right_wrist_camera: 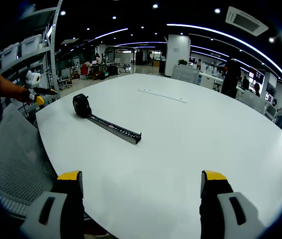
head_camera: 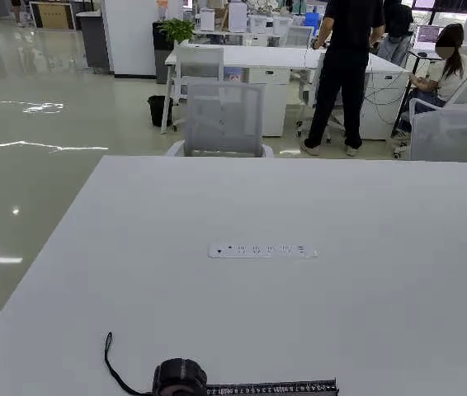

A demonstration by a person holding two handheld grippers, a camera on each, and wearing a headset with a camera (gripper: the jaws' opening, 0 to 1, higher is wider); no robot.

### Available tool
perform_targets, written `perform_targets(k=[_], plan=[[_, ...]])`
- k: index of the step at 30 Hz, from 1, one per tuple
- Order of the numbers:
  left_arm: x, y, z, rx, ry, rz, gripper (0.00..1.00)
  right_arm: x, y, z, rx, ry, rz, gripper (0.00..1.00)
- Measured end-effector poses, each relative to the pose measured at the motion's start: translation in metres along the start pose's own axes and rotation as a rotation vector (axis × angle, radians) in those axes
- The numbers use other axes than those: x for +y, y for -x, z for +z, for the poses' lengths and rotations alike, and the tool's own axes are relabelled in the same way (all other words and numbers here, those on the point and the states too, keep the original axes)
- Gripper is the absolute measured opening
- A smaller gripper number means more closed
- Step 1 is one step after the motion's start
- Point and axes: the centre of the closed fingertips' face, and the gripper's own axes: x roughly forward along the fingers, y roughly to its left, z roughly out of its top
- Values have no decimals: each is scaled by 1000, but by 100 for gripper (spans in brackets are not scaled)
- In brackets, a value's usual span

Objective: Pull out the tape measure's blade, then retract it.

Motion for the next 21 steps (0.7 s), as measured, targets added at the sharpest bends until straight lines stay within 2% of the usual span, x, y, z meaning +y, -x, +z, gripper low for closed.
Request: perform_targets(k=[6, 10, 13, 18, 19, 21], plan=[[-4, 0, -3, 4, 15, 4, 99, 1, 0, -4, 5, -11, 6, 100], [-1, 0, -11, 27, 33, 20, 99, 3, 1, -5, 6, -19, 8, 100], [-1, 3, -12, 27, 33, 26, 99, 3, 0, -8, 7, -21, 12, 100], [2, 4, -10, 13, 57, 42, 99, 5, -1, -9, 15, -18, 15, 100], [6, 4, -8, -7, 81, 68, 99, 4, -1, -9, 17, -3, 13, 100], [6, 4, -8, -11, 103, 64, 99, 6, 0, -10, 25, 9, 18, 100]])
